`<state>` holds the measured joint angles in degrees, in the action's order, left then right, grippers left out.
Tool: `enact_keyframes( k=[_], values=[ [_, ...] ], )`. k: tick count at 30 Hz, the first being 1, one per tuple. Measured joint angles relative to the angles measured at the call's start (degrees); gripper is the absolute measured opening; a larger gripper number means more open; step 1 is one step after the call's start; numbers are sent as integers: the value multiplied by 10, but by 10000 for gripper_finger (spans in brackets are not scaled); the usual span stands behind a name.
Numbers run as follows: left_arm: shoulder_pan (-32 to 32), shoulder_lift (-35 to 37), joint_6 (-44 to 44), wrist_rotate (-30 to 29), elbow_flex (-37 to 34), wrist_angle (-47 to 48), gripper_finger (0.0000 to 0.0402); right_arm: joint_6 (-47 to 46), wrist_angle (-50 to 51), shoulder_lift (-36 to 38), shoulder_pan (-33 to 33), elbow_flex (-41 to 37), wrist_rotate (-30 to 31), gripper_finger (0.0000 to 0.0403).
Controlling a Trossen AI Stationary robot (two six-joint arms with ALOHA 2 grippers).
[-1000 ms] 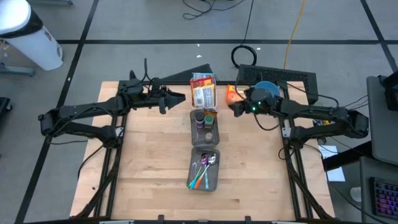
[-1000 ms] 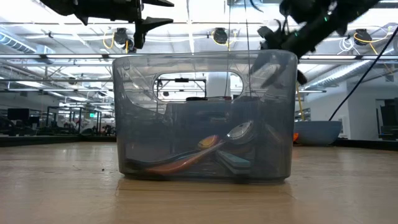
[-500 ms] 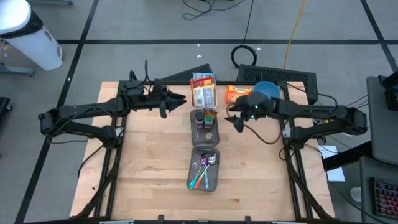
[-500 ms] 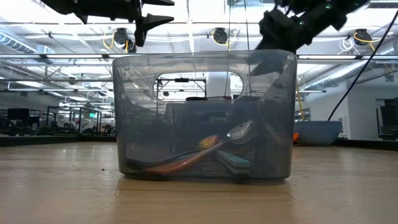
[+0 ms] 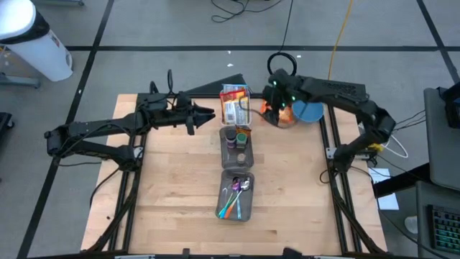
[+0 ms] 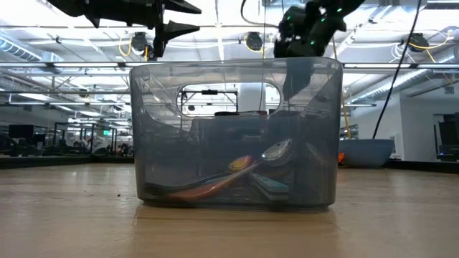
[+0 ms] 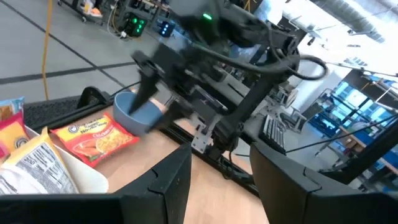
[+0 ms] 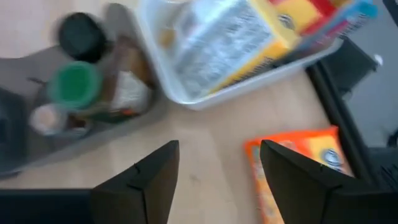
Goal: Pick & Place Food Item
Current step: Put the orange noodle pack into the white bin
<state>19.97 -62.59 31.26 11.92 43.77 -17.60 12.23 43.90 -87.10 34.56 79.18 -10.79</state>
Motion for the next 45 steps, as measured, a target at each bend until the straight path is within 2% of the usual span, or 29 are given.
enact_keyframes(
  k=[7, 17, 25, 33, 39, 43, 45],
  values=[
    [-2, 0, 22, 1, 0, 4, 170, 41, 50, -65, 69, 46, 1, 212],
    [-2, 0, 31, 5, 0, 14, 170, 88, 118, -169, 105, 117, 1, 212],
    [-2, 0, 38, 17, 0, 16, 170, 82, 158, -267, 127, 272, 0, 212],
    [-2, 0, 42, 17, 0, 16, 170, 65, 251, -354, 157, 411, 0, 212],
    [-1, 0, 37, 17, 0, 15, 170, 68, 299, -380, 171, 422, 9, 212],
    [0, 0, 31, 17, 0, 16, 170, 69, 314, -389, 173, 422, 70, 212],
    [0, 0, 23, 17, 0, 17, 170, 79, 312, -388, 172, 422, 81, 212]
  ],
)
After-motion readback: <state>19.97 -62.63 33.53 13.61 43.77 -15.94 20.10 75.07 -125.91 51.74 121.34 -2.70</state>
